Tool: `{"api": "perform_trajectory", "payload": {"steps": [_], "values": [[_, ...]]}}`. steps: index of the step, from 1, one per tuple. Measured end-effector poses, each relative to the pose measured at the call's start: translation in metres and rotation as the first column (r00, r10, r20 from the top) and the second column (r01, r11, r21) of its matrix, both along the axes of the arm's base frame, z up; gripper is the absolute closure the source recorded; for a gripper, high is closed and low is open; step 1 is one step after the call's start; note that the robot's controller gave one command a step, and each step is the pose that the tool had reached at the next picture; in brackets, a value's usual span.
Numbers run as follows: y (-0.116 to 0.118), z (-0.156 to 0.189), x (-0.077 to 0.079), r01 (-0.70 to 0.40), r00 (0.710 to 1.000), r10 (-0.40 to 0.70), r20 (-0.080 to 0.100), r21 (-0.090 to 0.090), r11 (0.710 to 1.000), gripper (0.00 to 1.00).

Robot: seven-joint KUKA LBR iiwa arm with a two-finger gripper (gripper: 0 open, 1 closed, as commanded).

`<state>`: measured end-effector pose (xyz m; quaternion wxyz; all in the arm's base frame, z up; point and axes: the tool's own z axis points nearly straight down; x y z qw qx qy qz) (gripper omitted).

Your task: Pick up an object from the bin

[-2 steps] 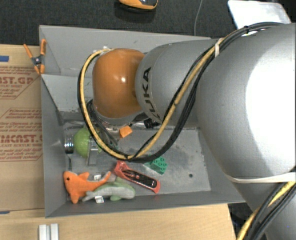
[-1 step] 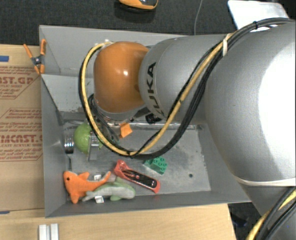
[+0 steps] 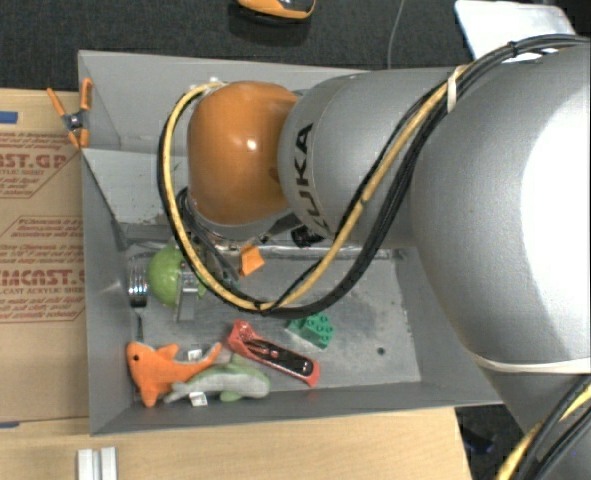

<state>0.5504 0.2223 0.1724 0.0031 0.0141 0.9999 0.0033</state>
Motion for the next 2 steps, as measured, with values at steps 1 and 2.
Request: {"api": "perform_trajectory", "payload": {"steps": [1, 2], "values": [[-0.001, 0.029, -0.002, 0.0, 1.0, 0.0, -0.009, -0.003, 1.0, 1.0], [0.0, 0.072, -0.001, -0.001, 1.0, 0.001, -0.005, -0.001, 1.0, 1.0]]}}
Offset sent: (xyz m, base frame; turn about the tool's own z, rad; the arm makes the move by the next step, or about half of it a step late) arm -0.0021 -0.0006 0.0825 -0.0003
